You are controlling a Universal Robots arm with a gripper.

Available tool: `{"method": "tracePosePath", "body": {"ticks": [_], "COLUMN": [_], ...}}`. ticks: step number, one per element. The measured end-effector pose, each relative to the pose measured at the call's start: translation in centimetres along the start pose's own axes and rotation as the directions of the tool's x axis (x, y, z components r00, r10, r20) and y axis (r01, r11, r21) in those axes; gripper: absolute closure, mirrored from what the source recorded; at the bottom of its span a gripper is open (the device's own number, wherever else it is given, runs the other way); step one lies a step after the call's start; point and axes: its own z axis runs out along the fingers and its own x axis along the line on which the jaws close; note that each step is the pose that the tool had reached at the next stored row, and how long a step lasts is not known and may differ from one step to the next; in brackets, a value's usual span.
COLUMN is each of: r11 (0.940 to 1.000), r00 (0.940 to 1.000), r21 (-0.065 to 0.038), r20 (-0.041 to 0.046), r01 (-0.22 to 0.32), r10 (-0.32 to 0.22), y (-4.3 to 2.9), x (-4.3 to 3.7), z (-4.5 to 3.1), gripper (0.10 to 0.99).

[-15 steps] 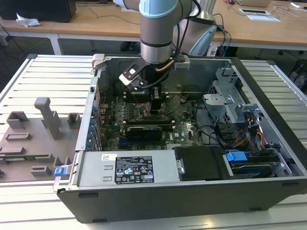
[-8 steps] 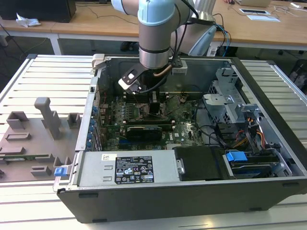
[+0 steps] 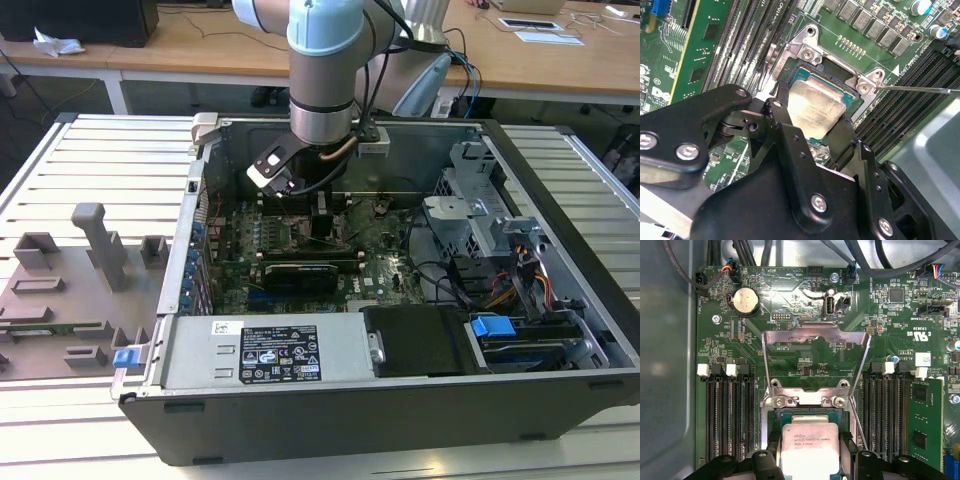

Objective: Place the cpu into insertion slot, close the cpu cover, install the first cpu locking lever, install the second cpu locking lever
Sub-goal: 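Place the cpu into insertion slot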

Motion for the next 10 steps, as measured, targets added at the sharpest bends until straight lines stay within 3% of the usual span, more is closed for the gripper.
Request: {"method": "tracePosePath", "body": {"ticks": [8, 9, 10], "r11": [1.0000, 1.0000, 1.0000], "r00": [1.0000, 1.0000, 1.0000], "r21": [0.000, -0.002, -0.001], "r20": [-0.0001, -0.0021, -0.0012], "r01": [0.000, 0.000, 0.000], "r10": [0.000, 0.000, 0.000], "y": [0.13, 0.17, 0.15], "x": [0.00, 0.04, 0.02], "z": [0.05, 0.12, 0.10], "gripper": [0.541, 0.533, 0.471]}}
